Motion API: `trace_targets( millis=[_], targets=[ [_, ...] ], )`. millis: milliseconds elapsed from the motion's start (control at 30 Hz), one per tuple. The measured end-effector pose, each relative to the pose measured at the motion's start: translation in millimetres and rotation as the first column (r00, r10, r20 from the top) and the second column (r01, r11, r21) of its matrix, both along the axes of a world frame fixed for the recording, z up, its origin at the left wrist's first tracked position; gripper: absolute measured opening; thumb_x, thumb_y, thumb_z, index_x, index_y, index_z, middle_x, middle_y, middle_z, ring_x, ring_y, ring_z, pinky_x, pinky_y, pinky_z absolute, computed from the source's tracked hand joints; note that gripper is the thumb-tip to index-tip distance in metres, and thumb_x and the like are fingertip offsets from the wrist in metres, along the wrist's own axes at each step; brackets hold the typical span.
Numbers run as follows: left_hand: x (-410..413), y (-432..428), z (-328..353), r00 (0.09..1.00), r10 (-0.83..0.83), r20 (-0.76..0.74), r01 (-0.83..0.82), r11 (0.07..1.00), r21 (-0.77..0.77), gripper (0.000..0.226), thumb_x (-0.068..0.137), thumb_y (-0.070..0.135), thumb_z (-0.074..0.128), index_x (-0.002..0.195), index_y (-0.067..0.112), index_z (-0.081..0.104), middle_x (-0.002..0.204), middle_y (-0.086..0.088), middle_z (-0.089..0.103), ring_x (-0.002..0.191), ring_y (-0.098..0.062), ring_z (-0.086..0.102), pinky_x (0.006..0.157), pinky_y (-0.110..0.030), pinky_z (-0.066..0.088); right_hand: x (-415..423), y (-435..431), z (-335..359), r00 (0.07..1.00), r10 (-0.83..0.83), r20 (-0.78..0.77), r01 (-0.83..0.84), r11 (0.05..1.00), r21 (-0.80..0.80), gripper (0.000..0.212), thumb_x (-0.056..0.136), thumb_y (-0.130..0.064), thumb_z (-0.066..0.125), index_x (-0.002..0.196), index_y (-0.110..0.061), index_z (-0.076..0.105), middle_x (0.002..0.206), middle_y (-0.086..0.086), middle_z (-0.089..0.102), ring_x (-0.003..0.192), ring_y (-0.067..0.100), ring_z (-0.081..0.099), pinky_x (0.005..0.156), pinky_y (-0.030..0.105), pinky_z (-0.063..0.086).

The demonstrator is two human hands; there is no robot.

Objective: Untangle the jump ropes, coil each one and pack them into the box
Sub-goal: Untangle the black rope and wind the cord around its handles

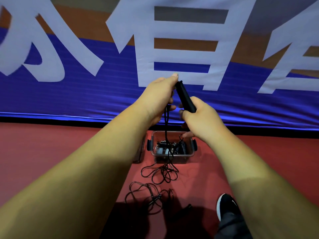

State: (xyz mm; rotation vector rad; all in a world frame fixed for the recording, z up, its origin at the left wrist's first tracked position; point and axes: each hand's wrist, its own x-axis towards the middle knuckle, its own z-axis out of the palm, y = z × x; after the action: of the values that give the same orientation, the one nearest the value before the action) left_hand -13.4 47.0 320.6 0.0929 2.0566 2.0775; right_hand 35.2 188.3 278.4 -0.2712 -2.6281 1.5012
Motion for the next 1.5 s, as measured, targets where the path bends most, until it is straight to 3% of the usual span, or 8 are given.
trace_targets(
  millis=[267,467,600,800,967,1100,1367,1500],
  targets=[
    [0.2,-1.2,-4.2,0.994,0.090,-0.061,-0.096,0.991,-0.096,0.025,0.105,0.042,0.050,0.092,0.021,0.054,0.083,0.002,0.050,0.069,-0.018,0.040,0.073,-0.038,0.039,-2.0,-8.7,3.8,1.000,-0.023,0.010,0.022,0.992,0.128,0.010,0.097,-0.025,0.055,0.095,-0.016,0.058,0.080,0.006,0.066,0.050,0.021,0.070,0.042,0.023,0.042],
    [-0.6,-7.6,-0.3,1.000,0.012,-0.012,-0.012,1.000,0.007,0.021,0.102,0.030,0.050,0.095,0.017,0.064,0.080,0.002,0.058,0.069,-0.017,0.041,0.069,-0.034,0.039,-2.7,-9.6,4.2,0.998,-0.065,-0.024,0.068,0.981,0.180,0.017,0.097,-0.027,0.054,0.092,-0.011,0.053,0.076,0.004,0.056,0.067,0.026,0.050,0.054,0.036,0.035],
    [-8.2,-29.0,0.0,0.975,-0.214,0.063,0.207,0.973,0.107,0.028,0.108,0.021,0.050,0.117,0.010,0.074,0.089,0.000,0.064,0.078,-0.015,0.057,0.087,-0.037,0.056,-4.6,-6.5,4.4,0.997,-0.080,-0.016,0.081,0.995,0.055,0.016,0.090,-0.034,0.056,0.097,-0.023,0.065,0.069,0.000,0.059,0.062,0.028,0.056,0.059,0.045,0.053],
    [-6.2,-40.1,-2.5,0.960,-0.276,0.053,0.262,0.947,0.184,0.023,0.102,0.011,0.063,0.122,0.009,0.073,0.095,-0.005,0.070,0.089,-0.018,0.069,0.089,-0.036,0.062,3.6,-1.4,2.9,0.983,0.178,0.033,-0.162,0.946,-0.282,0.032,0.084,-0.050,0.083,0.105,-0.032,0.068,0.065,-0.013,0.049,0.055,0.012,0.042,0.048,0.030,0.033],
    [3.4,-31.4,0.8,0.954,-0.298,0.042,0.269,0.906,0.327,0.019,0.099,0.002,0.064,0.117,0.004,0.070,0.099,-0.011,0.074,0.090,-0.026,0.075,0.082,-0.045,0.064,5.4,-11.0,2.3,0.977,0.209,-0.044,-0.213,0.952,-0.221,0.046,0.080,-0.047,0.091,0.116,-0.033,0.066,0.100,-0.018,0.080,0.062,0.001,0.055,0.053,0.024,0.042],
    [5.1,-24.9,4.1,0.971,-0.239,0.031,0.219,0.929,0.299,0.021,0.096,0.004,0.069,0.116,0.006,0.072,0.103,-0.010,0.078,0.099,-0.028,0.077,0.091,-0.040,0.062,0.1,-15.6,-1.7,0.992,0.067,-0.103,-0.083,0.983,-0.162,0.032,0.079,-0.040,0.092,0.096,-0.028,0.067,0.071,-0.020,0.067,0.056,-0.004,0.054,0.052,0.013,0.041],
    [0.5,-28.6,8.7,0.980,-0.201,-0.006,0.199,0.964,0.177,0.033,0.091,0.007,0.074,0.123,-0.001,0.072,0.102,-0.013,0.073,0.093,-0.024,0.069,0.090,-0.033,0.058,-7.8,-17.7,-6.3,0.998,0.045,-0.039,-0.050,0.988,-0.147,0.014,0.085,-0.017,0.068,0.099,-0.018,0.068,0.074,0.015,0.069,0.060,0.021,0.057,0.060,0.040,0.048],
    [-1.1,-29.7,9.5,0.980,-0.194,-0.040,0.198,0.959,0.205,0.029,0.091,0.002,0.074,0.118,-0.008,0.068,0.097,-0.018,0.071,0.086,-0.026,0.069,0.081,-0.033,0.058,-11.0,-17.9,-8.3,0.996,0.093,0.000,-0.090,0.971,-0.221,0.017,0.089,-0.023,0.067,0.105,-0.022,0.071,0.067,0.007,0.074,0.062,0.024,0.067,0.063,0.043,0.053]
  ],
)
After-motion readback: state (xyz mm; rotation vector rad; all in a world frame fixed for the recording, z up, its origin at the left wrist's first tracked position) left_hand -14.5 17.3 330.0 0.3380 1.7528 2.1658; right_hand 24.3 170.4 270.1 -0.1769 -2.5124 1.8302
